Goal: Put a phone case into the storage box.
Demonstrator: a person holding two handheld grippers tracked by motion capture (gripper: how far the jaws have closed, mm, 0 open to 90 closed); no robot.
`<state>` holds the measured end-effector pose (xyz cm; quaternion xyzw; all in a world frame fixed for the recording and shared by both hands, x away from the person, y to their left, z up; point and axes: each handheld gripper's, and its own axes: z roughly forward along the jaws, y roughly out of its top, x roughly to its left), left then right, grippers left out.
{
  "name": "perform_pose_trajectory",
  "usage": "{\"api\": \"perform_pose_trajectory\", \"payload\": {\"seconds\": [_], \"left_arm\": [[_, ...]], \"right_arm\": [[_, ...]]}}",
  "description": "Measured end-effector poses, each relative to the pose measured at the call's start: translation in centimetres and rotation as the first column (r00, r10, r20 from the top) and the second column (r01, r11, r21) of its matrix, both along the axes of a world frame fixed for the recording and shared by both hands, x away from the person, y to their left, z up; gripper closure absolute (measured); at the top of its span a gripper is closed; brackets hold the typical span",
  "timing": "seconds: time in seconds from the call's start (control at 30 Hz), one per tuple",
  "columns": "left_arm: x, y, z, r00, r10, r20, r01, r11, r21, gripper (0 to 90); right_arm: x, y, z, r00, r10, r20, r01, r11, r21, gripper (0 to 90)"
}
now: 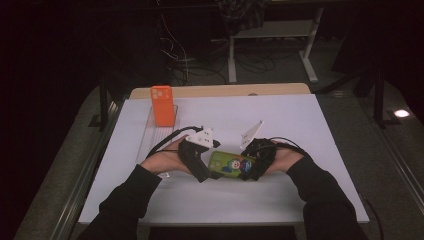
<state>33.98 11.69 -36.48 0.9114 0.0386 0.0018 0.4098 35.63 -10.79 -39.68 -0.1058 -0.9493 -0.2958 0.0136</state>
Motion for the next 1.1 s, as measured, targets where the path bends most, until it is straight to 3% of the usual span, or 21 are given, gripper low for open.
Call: {"api": "perform_pose_trajectory", "payload": {"seconds": [0.1,0.17,0.53,0.83,1.1], "left_arm": [[-0.1,-0.2,-0.4,0.9997,-0.023,-0.006,0.024,0.9992,0.033,0.0],[0.0,-0.2,-0.5,0.9991,-0.039,0.019,0.038,0.9981,0.048,0.0],[-0.2,-0.9,-1.8,0.9970,-0.075,-0.019,0.077,0.9909,0.110,0.0],[-0.2,-1.2,-2.3,0.9943,-0.094,-0.049,0.100,0.9846,0.143,0.0],[-0.2,-1.2,-2.4,0.9945,-0.093,-0.048,0.099,0.9835,0.152,12.2]], "right_arm": [[-0.5,0.5,0.3,0.9995,0.033,-0.005,-0.033,0.999,-0.002,15.0],[-0.8,0.8,0.5,0.9988,0.050,0.002,-0.050,0.999,0.001,15.0],[-2.0,2.0,1.8,0.9920,0.120,0.040,-0.120,0.993,0.001,15.0],[-2.2,2.2,2.0,0.9905,0.127,0.052,-0.128,0.992,0.015,15.0],[-2.3,2.1,2.2,0.9902,0.129,0.053,-0.131,0.991,0.021,15.0]]}}
